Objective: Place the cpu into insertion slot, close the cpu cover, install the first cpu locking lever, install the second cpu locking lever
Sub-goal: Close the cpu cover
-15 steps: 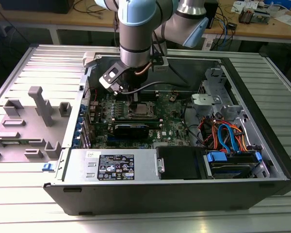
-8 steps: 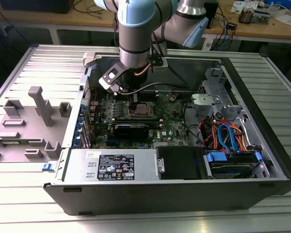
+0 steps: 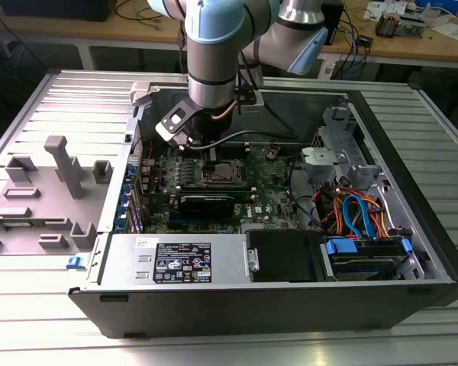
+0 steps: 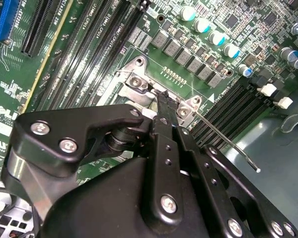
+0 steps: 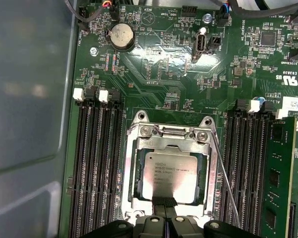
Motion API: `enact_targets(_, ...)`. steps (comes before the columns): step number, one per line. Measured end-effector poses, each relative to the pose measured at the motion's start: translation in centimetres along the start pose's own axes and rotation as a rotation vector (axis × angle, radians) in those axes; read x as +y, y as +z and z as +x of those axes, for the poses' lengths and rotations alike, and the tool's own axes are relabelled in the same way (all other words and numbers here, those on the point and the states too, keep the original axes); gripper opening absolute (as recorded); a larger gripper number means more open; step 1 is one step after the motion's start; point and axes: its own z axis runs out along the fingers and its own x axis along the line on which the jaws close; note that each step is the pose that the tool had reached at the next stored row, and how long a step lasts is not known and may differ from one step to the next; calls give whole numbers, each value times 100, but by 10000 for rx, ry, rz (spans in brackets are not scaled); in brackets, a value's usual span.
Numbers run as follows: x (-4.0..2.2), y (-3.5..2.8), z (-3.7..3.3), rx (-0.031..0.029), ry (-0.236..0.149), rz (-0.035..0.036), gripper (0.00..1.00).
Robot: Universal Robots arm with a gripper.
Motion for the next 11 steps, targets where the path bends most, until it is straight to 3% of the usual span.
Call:
enact_targets(7,3,-36,2,7,0,-5,11)
enact_targets(9,44,-38,-2,3,1,-3,11)
enact_targets(11,161,-38,-13,3,0,-2,11)
